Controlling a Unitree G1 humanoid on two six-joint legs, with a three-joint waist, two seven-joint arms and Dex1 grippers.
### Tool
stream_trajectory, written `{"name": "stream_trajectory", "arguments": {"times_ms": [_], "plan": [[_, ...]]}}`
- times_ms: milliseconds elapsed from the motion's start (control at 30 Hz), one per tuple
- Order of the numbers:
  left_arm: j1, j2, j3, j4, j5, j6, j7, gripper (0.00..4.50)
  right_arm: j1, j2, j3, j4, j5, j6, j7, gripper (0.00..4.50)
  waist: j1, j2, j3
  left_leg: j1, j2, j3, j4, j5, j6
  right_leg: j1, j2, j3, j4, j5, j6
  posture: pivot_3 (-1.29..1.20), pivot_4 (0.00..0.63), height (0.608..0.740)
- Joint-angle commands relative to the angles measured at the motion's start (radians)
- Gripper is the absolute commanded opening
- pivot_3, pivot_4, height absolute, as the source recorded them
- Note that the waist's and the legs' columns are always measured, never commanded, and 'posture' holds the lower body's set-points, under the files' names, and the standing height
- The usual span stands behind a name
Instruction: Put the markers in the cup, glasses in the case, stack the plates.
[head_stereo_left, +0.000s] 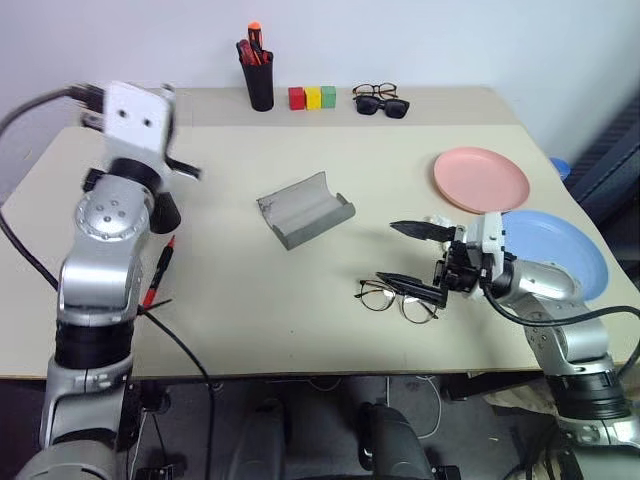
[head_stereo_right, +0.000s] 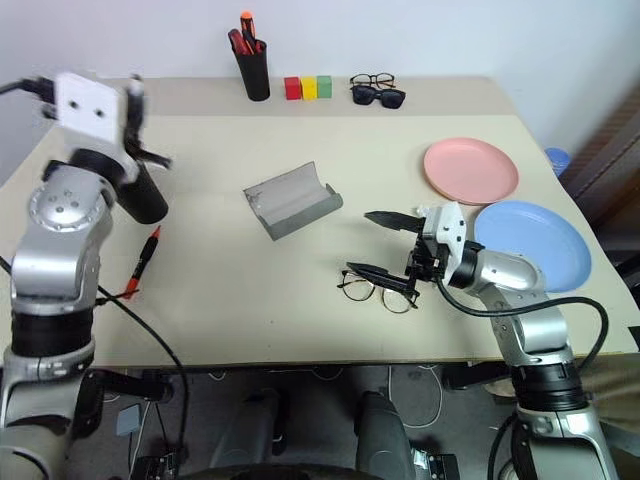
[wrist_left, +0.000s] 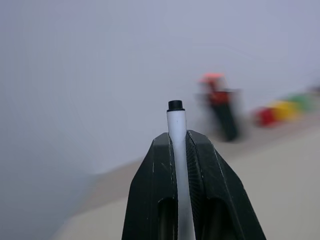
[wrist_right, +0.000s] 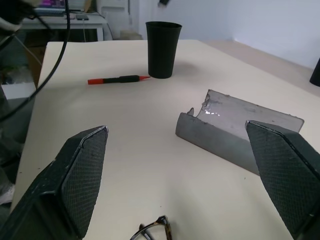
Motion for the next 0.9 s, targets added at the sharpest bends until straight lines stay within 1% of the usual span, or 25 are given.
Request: {"name": "stream_trajectory", "arguments": {"times_ms": [33, 267, 400, 667, 900], "plan": [[-0.040, 0.011, 0.047, 0.124, 0.085, -0.139, 0.113, 0.05, -0.028, 0.010, -0.002, -0.020, 0.001, -0.001, -0.012, 4.50, 0.001, 0.000, 0.000, 0.000, 0.000, 0.000, 0.000, 0.000, 0.000, 0.000, 0.000, 0.000, 0.000, 0.000, 0.000, 0.00, 0.150, 0.740], [-0.055, -0.004, 0.059, 0.292, 0.125, -0.260, 0.193, 0.05, -0.036, 0.005, -0.004, -0.039, 0.006, 0.017, -0.027, 4.50, 0.001, 0.000, 0.000, 0.000, 0.000, 0.000, 0.000, 0.000, 0.000, 0.000, 0.000, 0.000, 0.000, 0.001, 0.002, 0.00, 0.150, 0.740], [-0.061, -0.034, 0.050, 0.379, 0.135, -0.327, 0.226, 0.05, -0.038, 0.006, -0.004, -0.057, 0.007, 0.034, -0.043, 4.50, 0.001, 0.000, 0.000, 0.000, 0.000, 0.000, 0.000, 0.000, 0.000, 0.000, 0.000, 0.000, 0.000, 0.001, 0.002, 0.00, 0.150, 0.740], [-0.104, -0.088, 0.038, 0.471, 0.123, -0.405, 0.215, 0.05, -0.012, 0.001, -0.015, -0.090, 0.010, 0.046, -0.063, 4.50, 0.001, 0.000, 0.000, 0.000, 0.000, 0.000, 0.000, 0.000, -0.001, 0.000, 0.000, 0.000, 0.000, 0.002, 0.003, 0.00, 0.150, 0.740], [-0.122, -0.119, 0.029, 0.517, 0.115, -0.429, 0.193, 0.05, 0.000, 0.001, -0.020, -0.099, 0.010, 0.046, -0.072, 4.50, 0.000, 0.000, 0.000, 0.000, 0.000, 0.000, 0.000, 0.000, -0.001, 0.000, 0.000, 0.000, 0.001, 0.002, 0.004, 0.00, 0.150, 0.740]]}}
